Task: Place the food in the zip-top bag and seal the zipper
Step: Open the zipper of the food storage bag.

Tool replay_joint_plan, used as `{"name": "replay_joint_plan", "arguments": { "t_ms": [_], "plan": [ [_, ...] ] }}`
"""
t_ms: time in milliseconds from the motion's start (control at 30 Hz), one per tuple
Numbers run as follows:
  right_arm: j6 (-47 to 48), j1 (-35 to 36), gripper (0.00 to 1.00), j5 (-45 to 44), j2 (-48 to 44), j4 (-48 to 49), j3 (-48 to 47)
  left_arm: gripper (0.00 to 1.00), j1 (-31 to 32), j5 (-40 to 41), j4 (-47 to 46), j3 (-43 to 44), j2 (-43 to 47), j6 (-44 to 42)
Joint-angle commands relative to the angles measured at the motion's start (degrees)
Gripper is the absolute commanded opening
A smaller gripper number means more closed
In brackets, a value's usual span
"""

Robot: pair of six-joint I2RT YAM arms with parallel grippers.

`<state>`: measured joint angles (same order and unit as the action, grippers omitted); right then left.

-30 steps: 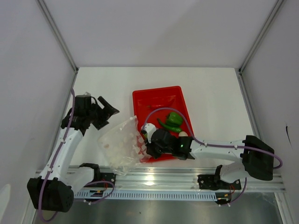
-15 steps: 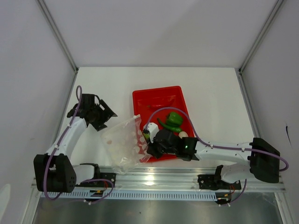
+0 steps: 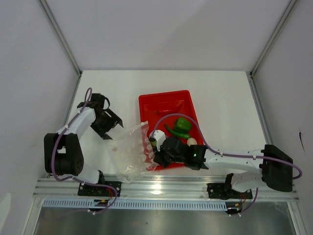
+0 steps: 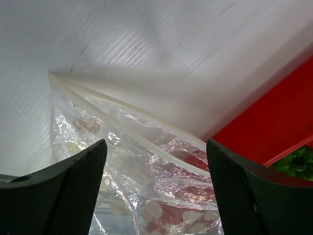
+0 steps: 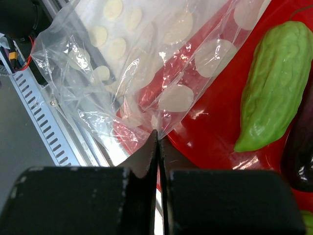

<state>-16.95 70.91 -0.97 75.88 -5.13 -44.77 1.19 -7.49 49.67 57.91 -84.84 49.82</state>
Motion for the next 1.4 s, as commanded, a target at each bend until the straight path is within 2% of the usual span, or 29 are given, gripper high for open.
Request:
{"name": "replay_joint_plan", "arguments": {
  "t_ms": [0, 200, 300, 533, 600, 667, 767, 833, 933, 1000, 1033, 1133, 1167, 1200, 1267, 1300, 1333, 1367],
  "plan": [
    [1.13, 0.89, 0.0, -1.75, 0.41, 1.61, -1.19, 0.84, -0.23, -2.09, 2.19, 3.08, -0.94, 1.07],
    [1.83, 1.42, 0.0, -2.54, 1.47, 1.87, -1.98, 0.81, 0.83, -3.68, 0.78, 0.1, -0.68, 0.63],
    [2.18, 1.51, 0.0, -2.81, 1.56, 1.7, -2.25, 0.73, 1.09, -4.72, -0.62, -1.57, -0.15, 0.45],
    [2.27, 1.59, 0.0, -3.51, 0.59, 1.7, -1.72, 0.73, 2.15, -4.2, -1.59, -3.33, -1.12, 0.01],
    [2.27, 1.59, 0.0, -3.6, 0.5, 1.78, -1.63, 0.71, 2.32, -4.38, -1.86, -3.59, -1.03, -0.25],
    [2.01, 1.59, 0.0, -3.68, 0.41, 1.7, -1.46, 0.55, 2.41, -5.43, -3.26, -4.47, -0.59, -0.69],
    [1.92, 1.68, 0.0, -3.86, 0.24, 1.52, -1.37, 0.37, 2.41, -7.28, -5.19, -6.14, 0.55, -1.31],
    [1.92, 1.68, 0.0, -3.95, 0.24, 1.61, -1.37, 0.33, 2.41, -8.33, -6.33, -7.8, 1.43, -1.57],
    [1.92, 1.77, 0.0, -4.13, -0.03, 1.78, -1.46, 0.21, 2.41, -9.21, -8.36, -9.56, 2.22, -1.92],
    [1.75, 1.77, 0.0, -4.21, -0.03, 1.79, -1.46, 0.05, 2.41, -10.61, -10.11, -10.18, 2.75, -2.1],
    [1.66, 1.77, 0.0, -4.13, 0.06, 1.79, -1.63, 0.0, 2.41, -10.97, -10.29, -10.79, 3.1, -2.19],
    [1.57, 1.86, 0.0, -4.3, -0.03, 1.52, -1.81, 0.01, 2.5, -12.03, -11.7, -11.24, 4.93, -2.89],
    [1.4, 1.86, 0.03, -4.47, -0.03, 1.52, -1.9, 0.01, 2.5, -12.03, -11.88, -11.15, 5.73, -3.59],
    [1.39, 1.95, 0.15, -4.65, -0.2, 1.09, -2.07, 0.01, 2.59, -11.94, -12.4, -10.89, 6.78, -4.03],
    [1.22, 1.95, 0.34, -5.18, -0.38, 0.47, -2.86, 0.01, 3.29, -10.98, -12.14, -10.45, 10.47, -5.86],
    [1.22, 1.95, 0.49, -5.88, -0.64, -0.84, -3.3, 0.01, 3.64, -9.75, -11.97, -8.36, 11.79, -6.75],
    [1.22, 1.95, 0.57, -6.32, -0.73, -1.72, -3.91, 0.01, 4.69, -8.7, -10.92, -7.64, 13.11, -7.71],
    [1.04, 1.95, 0.59, -6.67, -0.82, -2.77, -5.66, 0.01, 5.39, -7.38, -10.3, -6.77, 15.47, -9.9]
  ]
}}
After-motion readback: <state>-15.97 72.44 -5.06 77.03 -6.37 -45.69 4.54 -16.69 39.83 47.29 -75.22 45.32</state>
